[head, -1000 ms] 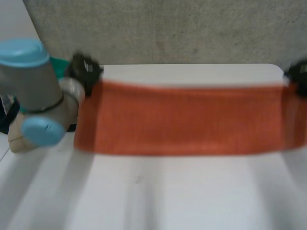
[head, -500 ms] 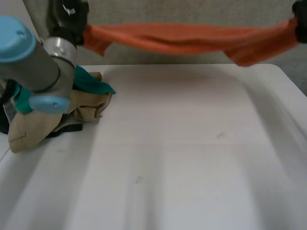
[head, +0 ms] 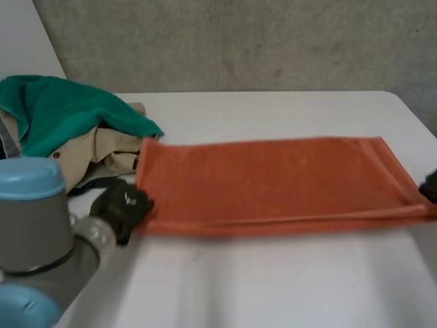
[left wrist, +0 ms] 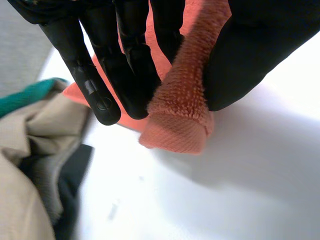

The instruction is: Fold the laundry.

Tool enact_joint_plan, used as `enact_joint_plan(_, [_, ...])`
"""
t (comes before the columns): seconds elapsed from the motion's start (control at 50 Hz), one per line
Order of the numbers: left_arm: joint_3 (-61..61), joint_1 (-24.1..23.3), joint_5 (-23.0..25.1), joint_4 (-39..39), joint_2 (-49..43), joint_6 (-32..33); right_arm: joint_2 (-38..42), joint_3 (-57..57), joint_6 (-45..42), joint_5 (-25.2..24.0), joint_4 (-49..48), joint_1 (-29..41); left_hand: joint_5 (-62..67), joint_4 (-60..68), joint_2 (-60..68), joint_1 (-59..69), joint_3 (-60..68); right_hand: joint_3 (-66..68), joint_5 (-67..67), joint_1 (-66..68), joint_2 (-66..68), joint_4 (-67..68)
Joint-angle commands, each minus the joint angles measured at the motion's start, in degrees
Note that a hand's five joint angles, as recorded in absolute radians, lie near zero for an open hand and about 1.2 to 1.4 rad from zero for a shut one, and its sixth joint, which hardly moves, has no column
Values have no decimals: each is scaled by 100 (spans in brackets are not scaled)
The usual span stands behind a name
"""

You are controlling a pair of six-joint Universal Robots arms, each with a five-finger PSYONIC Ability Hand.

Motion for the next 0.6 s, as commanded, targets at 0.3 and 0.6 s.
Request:
enact_joint_plan(0.3, [3877,-248,-572,3,-2710,350,1894,-1674,1396,245,-2631,873,1331,1101,1129,1388,1137,1196,1245,1612,1270,1145])
enact_joint_plan(0.6, [5013,-309,-748,107,-3652,438,3107,-2518,1765,569,-4241,1312,-4017,-4247,-4219,-3960,-4211,-5804,-5755,-5388,-5730,-5855])
